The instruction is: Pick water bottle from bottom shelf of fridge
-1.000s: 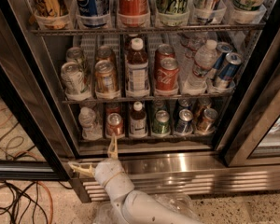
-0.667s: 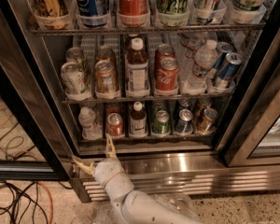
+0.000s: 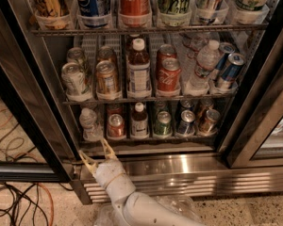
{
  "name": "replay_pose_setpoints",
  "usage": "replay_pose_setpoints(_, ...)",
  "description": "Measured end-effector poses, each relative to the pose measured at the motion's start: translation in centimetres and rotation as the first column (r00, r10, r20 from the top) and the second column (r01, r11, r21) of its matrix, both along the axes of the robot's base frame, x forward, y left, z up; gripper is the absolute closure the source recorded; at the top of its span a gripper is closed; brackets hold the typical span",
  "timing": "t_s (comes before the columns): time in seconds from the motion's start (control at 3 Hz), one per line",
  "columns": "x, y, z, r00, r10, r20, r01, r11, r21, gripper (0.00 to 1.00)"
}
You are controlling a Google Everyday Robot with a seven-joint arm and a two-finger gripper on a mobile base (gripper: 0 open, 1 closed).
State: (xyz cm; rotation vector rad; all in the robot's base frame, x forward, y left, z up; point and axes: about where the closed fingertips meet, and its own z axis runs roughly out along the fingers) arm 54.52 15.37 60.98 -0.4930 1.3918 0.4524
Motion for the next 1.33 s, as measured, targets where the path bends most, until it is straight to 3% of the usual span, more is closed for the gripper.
replay_pose_setpoints(0.33, 0.3, 0.2, 0.0, 1.0000, 0.005, 0.002, -0.005, 1.000, -0.003, 0.29)
replay_pose_setpoints(1.33, 3.7, 0.7, 0.6, 0.9999, 0.003, 0.011, -0.003, 1.000, -0.010, 0.35)
